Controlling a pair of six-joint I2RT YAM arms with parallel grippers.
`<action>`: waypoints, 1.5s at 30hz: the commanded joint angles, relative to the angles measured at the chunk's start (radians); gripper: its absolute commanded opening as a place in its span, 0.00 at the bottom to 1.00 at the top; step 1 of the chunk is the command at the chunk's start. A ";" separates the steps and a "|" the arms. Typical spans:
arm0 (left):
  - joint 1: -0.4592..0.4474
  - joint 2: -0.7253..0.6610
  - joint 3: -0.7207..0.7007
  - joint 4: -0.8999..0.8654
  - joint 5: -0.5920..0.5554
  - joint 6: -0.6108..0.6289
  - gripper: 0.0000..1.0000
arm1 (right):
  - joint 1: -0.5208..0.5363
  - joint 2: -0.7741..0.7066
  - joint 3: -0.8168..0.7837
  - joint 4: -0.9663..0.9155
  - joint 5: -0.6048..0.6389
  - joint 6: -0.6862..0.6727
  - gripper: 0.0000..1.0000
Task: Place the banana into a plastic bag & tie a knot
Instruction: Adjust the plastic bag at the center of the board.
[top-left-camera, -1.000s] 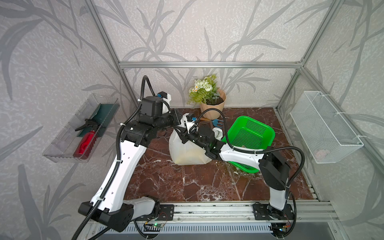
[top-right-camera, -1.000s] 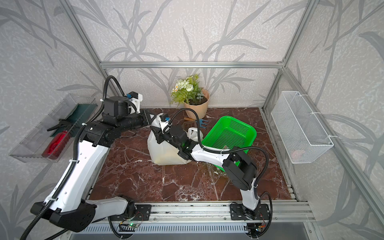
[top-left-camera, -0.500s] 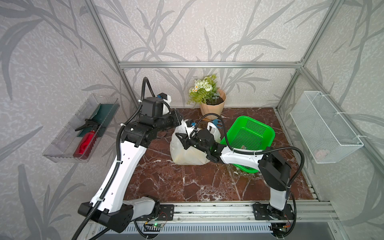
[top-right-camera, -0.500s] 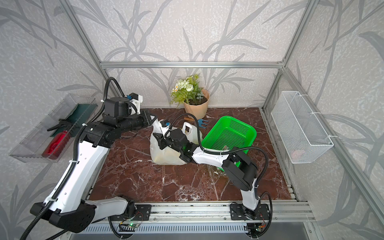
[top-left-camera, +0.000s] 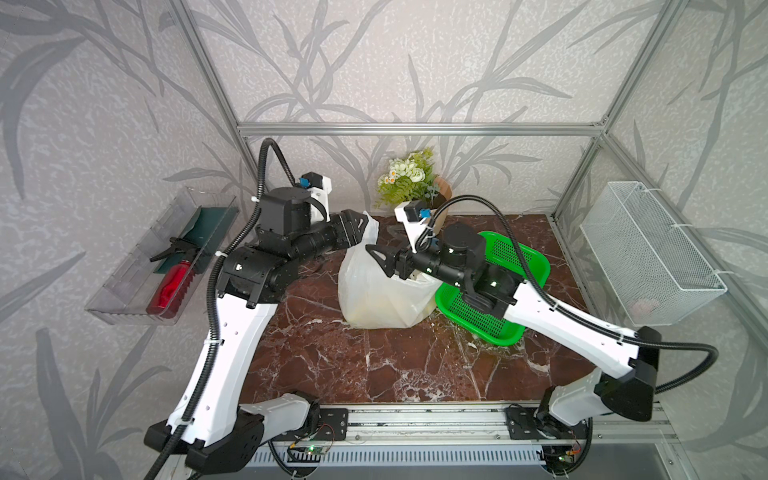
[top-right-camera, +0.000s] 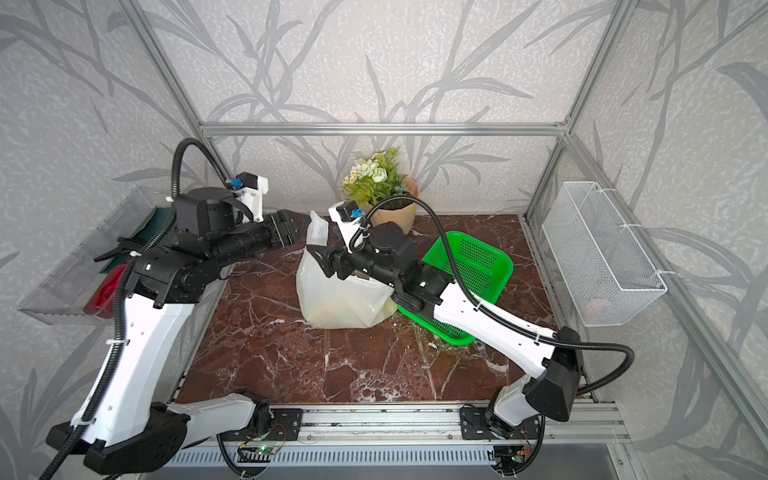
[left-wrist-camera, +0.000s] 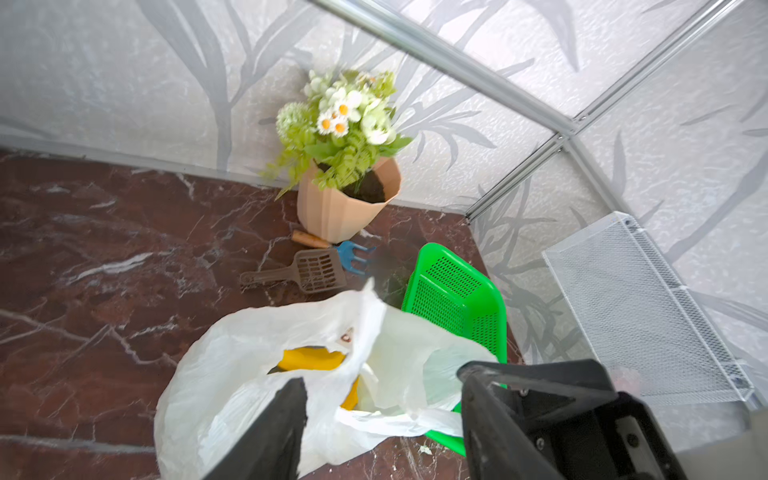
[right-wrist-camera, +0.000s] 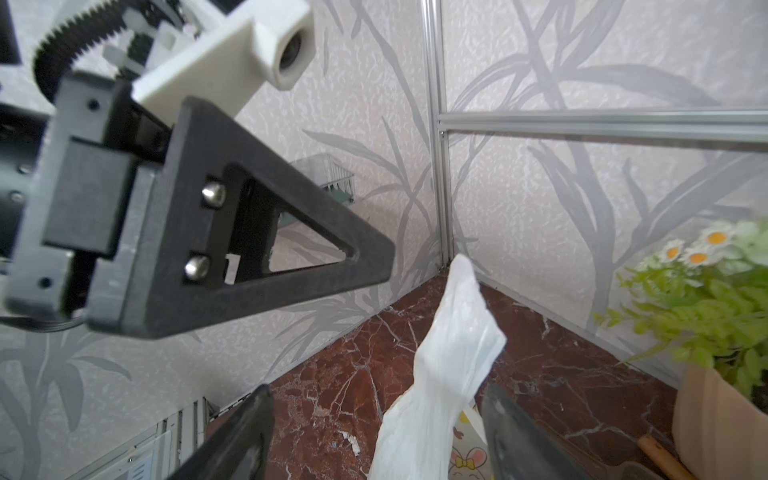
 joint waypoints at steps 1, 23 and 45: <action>-0.059 0.033 0.117 -0.061 -0.022 0.119 0.62 | -0.076 -0.061 0.015 -0.149 -0.052 0.030 0.79; -0.510 0.195 -0.130 -0.049 -0.182 -0.012 0.68 | -0.529 -0.400 -0.272 -0.363 -0.142 0.130 0.73; -0.506 0.234 -0.031 -0.071 -0.231 0.023 0.00 | -0.527 -0.417 -0.325 -0.327 -0.173 0.150 0.67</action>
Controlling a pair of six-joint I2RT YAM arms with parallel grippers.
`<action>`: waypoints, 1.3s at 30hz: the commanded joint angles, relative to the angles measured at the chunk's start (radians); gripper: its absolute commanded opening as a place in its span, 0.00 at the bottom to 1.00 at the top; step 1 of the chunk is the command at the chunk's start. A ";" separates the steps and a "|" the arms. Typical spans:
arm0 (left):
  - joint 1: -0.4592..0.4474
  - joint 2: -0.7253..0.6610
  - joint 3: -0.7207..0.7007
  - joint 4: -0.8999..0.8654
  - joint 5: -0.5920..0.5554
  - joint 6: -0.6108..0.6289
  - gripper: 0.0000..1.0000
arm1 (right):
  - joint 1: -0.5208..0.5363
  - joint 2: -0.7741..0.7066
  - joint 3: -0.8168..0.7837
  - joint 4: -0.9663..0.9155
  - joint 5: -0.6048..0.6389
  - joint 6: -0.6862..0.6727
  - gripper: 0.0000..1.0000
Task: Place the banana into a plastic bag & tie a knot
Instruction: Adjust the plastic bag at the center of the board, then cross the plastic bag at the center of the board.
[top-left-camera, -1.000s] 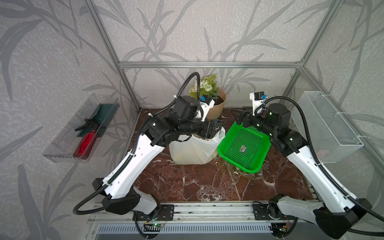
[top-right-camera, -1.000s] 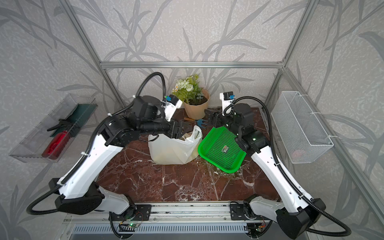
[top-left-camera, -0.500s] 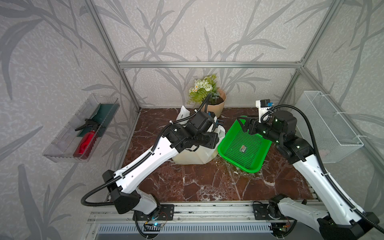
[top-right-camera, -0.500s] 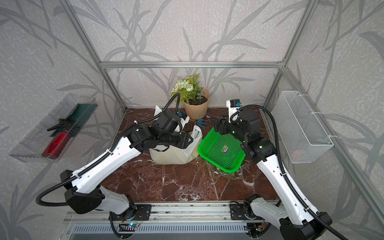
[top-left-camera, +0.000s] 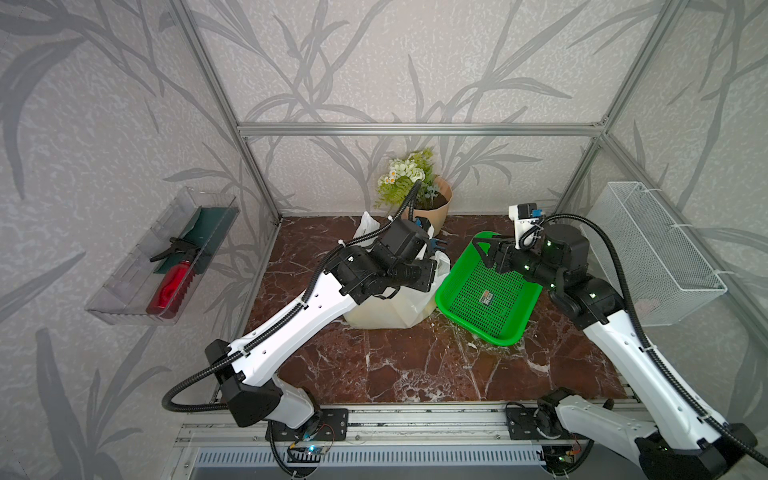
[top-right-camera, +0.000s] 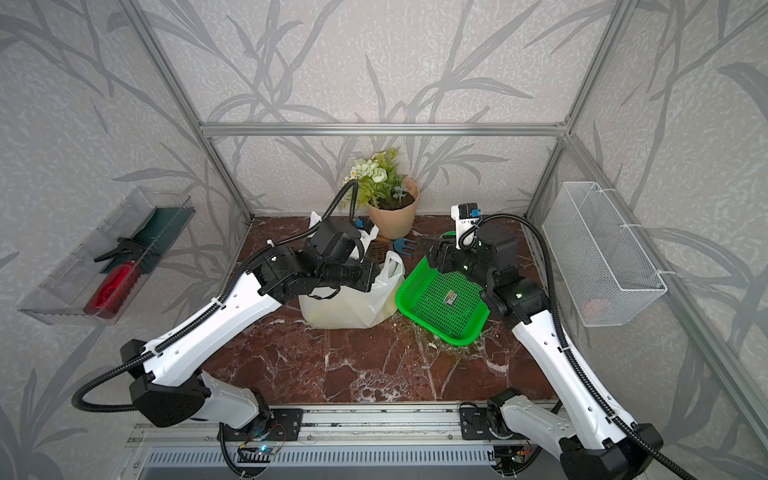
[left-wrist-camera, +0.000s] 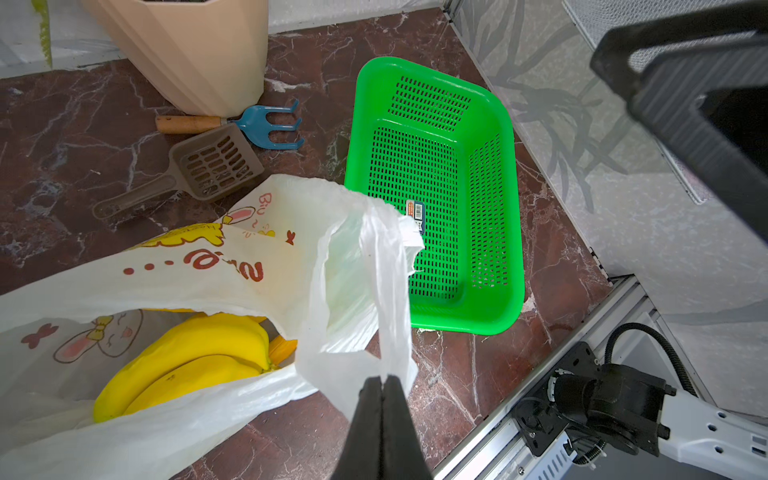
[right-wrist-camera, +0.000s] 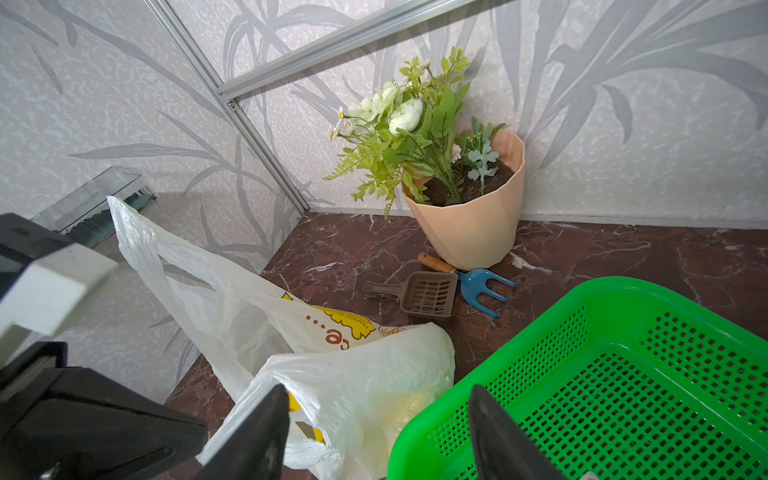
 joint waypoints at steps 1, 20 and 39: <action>0.001 -0.001 0.071 -0.057 -0.012 0.012 0.11 | -0.001 -0.019 -0.015 0.030 -0.021 -0.005 0.67; 0.015 0.063 0.014 -0.062 0.030 0.066 0.57 | 0.013 -0.001 0.000 0.031 -0.043 -0.008 0.67; 0.014 0.060 0.086 -0.146 -0.026 0.084 0.00 | 0.041 0.020 -0.021 0.084 -0.048 -0.032 0.66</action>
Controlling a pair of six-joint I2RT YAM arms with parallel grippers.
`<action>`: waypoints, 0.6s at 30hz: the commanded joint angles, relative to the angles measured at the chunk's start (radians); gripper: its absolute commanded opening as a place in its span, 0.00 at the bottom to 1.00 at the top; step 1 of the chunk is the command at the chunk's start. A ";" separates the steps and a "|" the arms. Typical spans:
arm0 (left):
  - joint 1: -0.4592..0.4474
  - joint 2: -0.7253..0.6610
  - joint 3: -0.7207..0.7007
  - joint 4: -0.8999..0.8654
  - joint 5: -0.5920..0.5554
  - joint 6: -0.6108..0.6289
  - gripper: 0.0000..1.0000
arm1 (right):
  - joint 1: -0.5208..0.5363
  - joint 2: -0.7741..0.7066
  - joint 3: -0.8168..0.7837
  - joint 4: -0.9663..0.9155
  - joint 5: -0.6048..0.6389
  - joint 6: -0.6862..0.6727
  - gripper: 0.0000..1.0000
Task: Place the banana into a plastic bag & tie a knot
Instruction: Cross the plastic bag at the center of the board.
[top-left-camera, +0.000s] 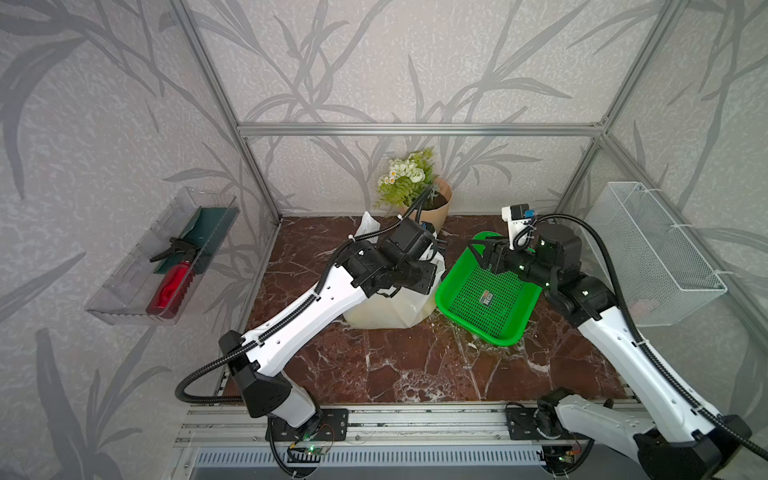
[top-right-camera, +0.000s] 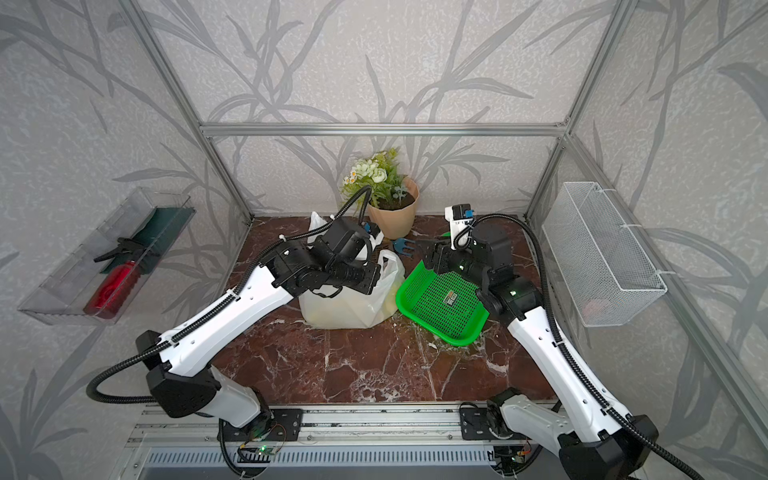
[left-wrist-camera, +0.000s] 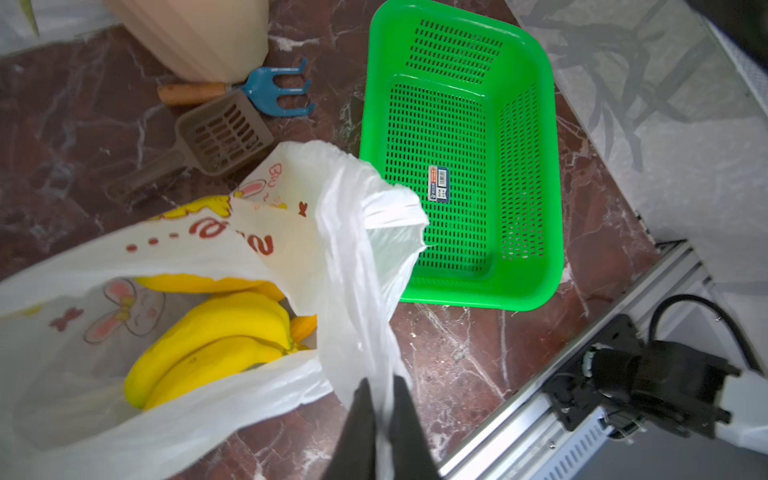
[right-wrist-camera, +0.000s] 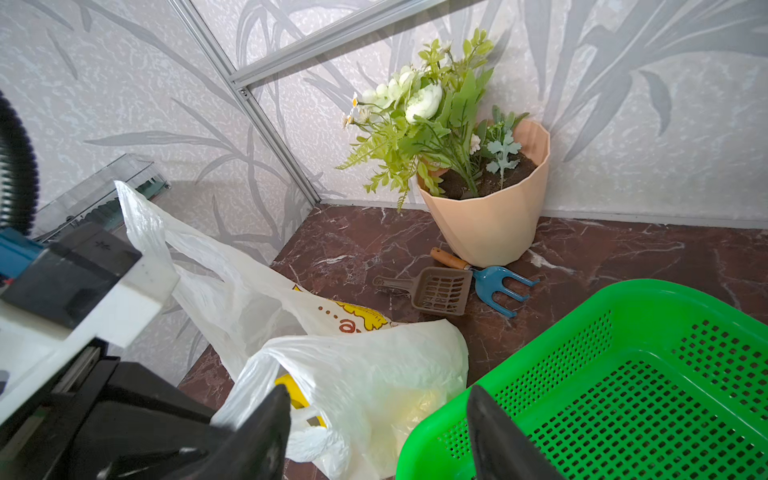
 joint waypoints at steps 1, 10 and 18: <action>0.002 -0.007 0.081 -0.071 -0.041 0.018 0.00 | 0.032 -0.009 -0.017 0.061 -0.007 -0.045 0.67; 0.037 0.040 0.288 -0.179 -0.040 0.067 0.00 | 0.317 -0.040 -0.293 0.504 0.202 -0.402 0.90; 0.079 0.069 0.367 -0.210 0.015 0.086 0.00 | 0.399 0.147 -0.245 0.745 0.312 -0.466 0.96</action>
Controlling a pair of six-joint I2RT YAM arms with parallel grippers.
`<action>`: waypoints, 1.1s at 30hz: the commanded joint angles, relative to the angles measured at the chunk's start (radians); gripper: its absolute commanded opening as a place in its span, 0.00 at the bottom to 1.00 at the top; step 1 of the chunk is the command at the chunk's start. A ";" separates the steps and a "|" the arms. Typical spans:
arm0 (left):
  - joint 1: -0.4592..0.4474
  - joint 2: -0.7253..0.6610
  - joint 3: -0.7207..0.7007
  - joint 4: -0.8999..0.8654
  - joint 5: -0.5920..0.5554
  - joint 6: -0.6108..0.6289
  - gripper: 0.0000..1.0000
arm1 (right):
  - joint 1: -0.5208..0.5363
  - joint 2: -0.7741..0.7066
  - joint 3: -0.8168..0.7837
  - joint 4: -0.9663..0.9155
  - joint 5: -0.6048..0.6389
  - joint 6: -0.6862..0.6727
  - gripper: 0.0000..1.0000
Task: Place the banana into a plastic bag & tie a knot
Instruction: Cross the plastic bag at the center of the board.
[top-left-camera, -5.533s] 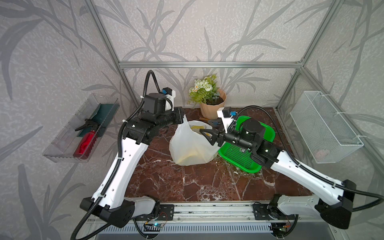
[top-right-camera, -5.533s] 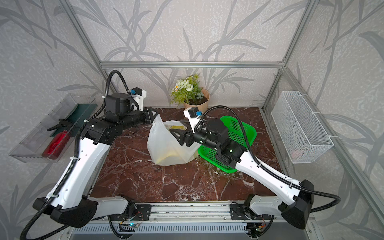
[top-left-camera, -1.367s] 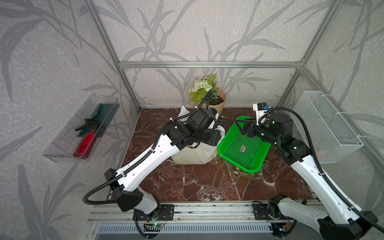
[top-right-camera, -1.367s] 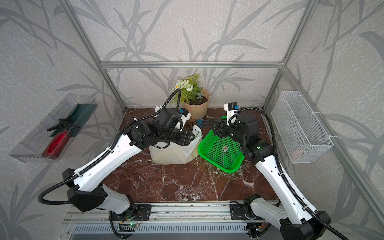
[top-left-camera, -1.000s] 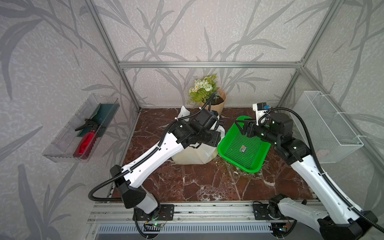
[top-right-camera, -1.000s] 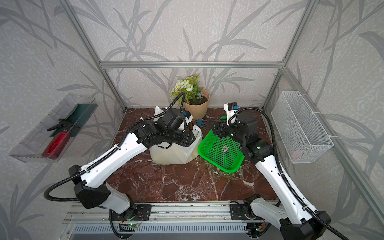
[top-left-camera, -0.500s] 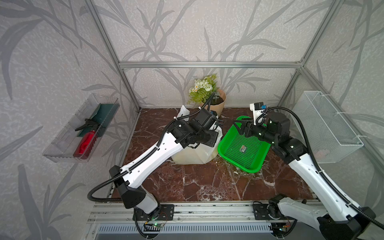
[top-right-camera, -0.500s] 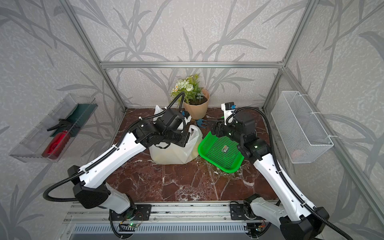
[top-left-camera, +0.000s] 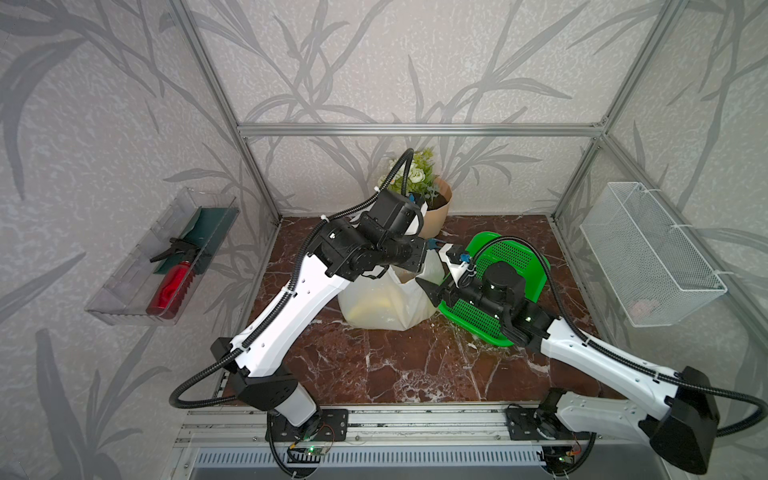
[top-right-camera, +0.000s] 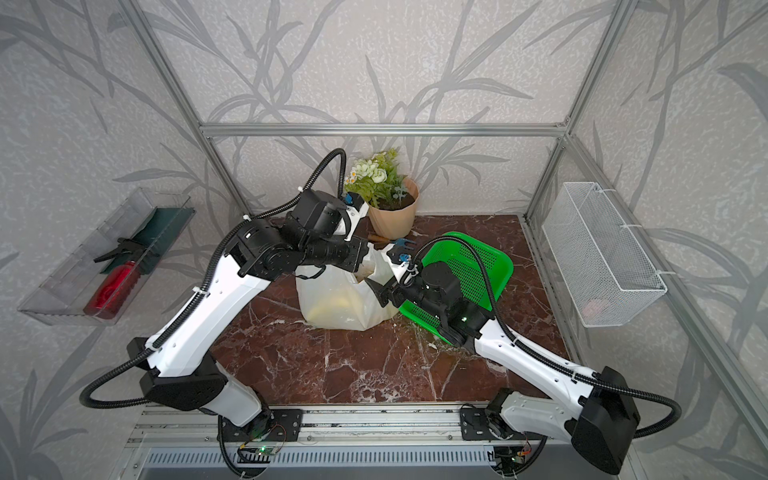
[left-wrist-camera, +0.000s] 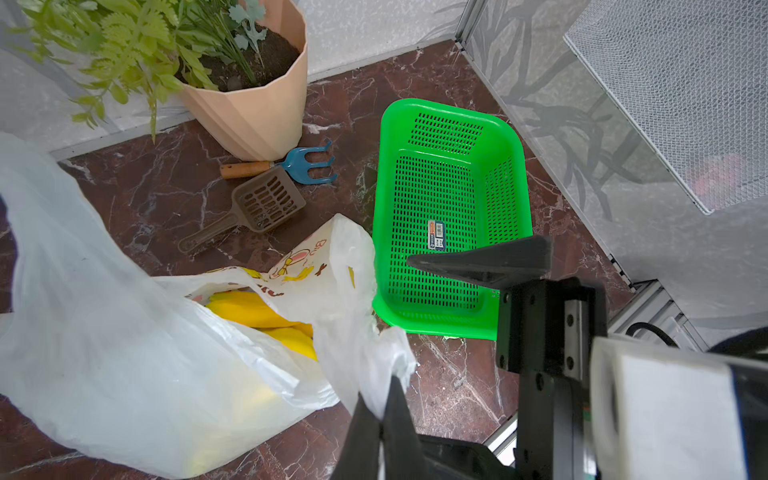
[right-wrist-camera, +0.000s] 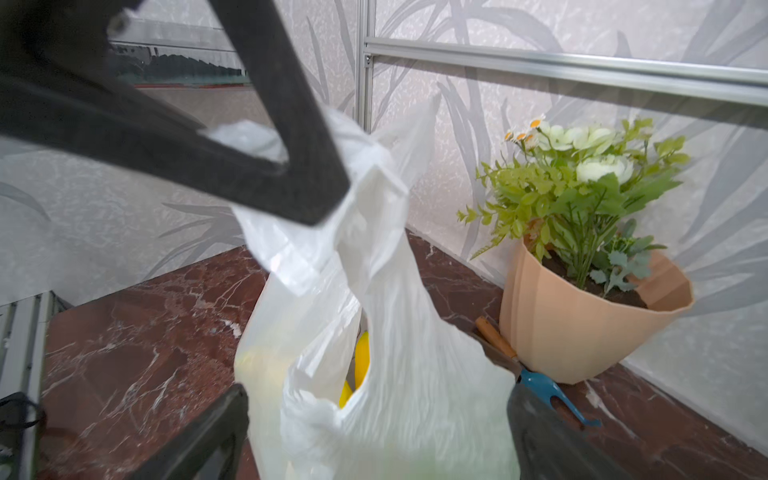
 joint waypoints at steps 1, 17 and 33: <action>0.015 0.012 0.036 -0.051 0.030 0.028 0.00 | 0.018 0.064 0.051 0.184 0.089 -0.031 0.96; 0.041 -0.017 0.040 0.022 0.065 -0.060 0.00 | 0.021 0.418 0.149 0.366 0.224 0.158 0.38; 0.166 -0.210 -0.210 0.148 0.088 -0.171 0.00 | 0.008 0.368 0.042 0.336 0.112 0.211 0.00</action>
